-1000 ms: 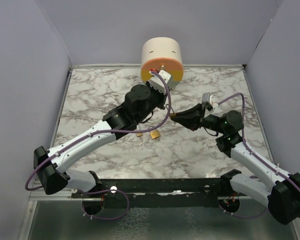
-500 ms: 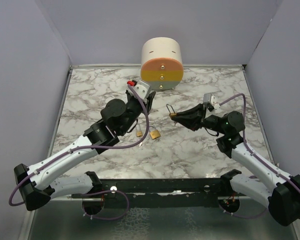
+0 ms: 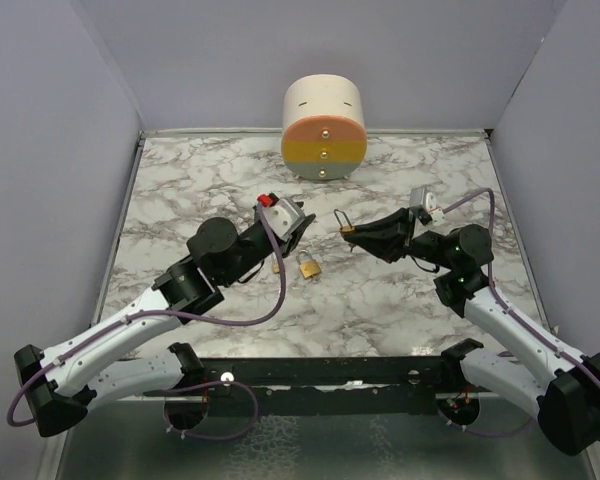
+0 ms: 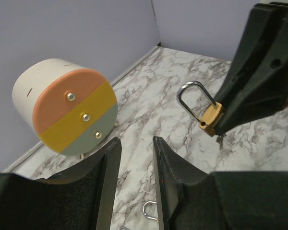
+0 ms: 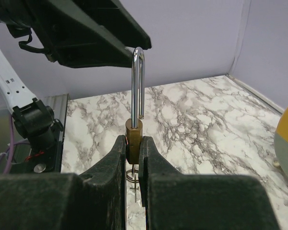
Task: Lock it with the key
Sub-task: Lock the lock.
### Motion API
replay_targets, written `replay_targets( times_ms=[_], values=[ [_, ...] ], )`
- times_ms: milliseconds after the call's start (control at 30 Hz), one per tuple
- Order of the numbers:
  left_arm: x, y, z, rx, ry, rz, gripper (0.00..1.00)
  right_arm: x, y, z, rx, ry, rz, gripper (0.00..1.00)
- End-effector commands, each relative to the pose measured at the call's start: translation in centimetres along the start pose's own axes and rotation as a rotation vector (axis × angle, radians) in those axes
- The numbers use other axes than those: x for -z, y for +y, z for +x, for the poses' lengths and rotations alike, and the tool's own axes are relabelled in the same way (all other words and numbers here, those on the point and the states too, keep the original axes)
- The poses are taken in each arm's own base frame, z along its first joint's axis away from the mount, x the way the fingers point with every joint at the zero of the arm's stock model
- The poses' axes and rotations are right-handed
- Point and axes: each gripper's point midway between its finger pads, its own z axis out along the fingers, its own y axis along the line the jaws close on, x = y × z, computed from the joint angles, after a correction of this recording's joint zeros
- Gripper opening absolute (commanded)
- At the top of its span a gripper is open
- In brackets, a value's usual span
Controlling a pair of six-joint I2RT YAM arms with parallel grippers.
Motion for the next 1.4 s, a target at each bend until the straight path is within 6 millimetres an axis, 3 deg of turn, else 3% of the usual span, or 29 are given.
replay_targets(
  times_ms=[0, 267, 467, 600, 700, 833, 967, 1100, 1367],
  values=[
    [2.4, -2.8, -1.7, -0.063, -0.107, 0.183, 0.38, -0.4, 1.0, -1.8, 0.041, -0.035, -0.053, 0.02],
    [4.5, -4.6, -2.3, -0.087, -0.198, 0.298, 0.48, -0.4, 2.6, -1.8, 0.005, -0.02, -0.146, 0.02],
    [4.4, -7.8, -1.6, -0.088, -0.22, 0.478, 0.42, 0.2, 4.5, -2.2, 0.003, -0.026, -0.237, 0.02],
    [3.7, -8.2, -0.9, -0.069, -0.212, 0.516, 0.39, 0.3, 4.8, -2.2, -0.005, -0.019, -0.245, 0.02],
    [3.3, -7.3, -1.1, -0.036, -0.237, 0.532, 0.38, 0.2, 4.6, -1.9, -0.013, -0.013, -0.243, 0.02],
    [2.6, -4.6, -1.0, 0.026, -0.255, 0.529, 0.38, -0.1, 3.5, -1.9, -0.013, -0.02, -0.191, 0.02],
    [2.0, -3.7, -0.9, 0.048, -0.251, 0.535, 0.38, -0.5, 2.5, -2.1, -0.011, -0.025, -0.14, 0.02],
    [2.1, -4.0, -1.1, 0.051, -0.256, 0.562, 0.39, -0.8, 2.5, -2.0, -0.006, -0.015, -0.167, 0.02],
    [4.4, -5.0, -2.9, 0.041, -0.314, 0.615, 0.4, -0.6, 3.6, -1.7, 0.002, -0.01, -0.235, 0.02]
  ],
)
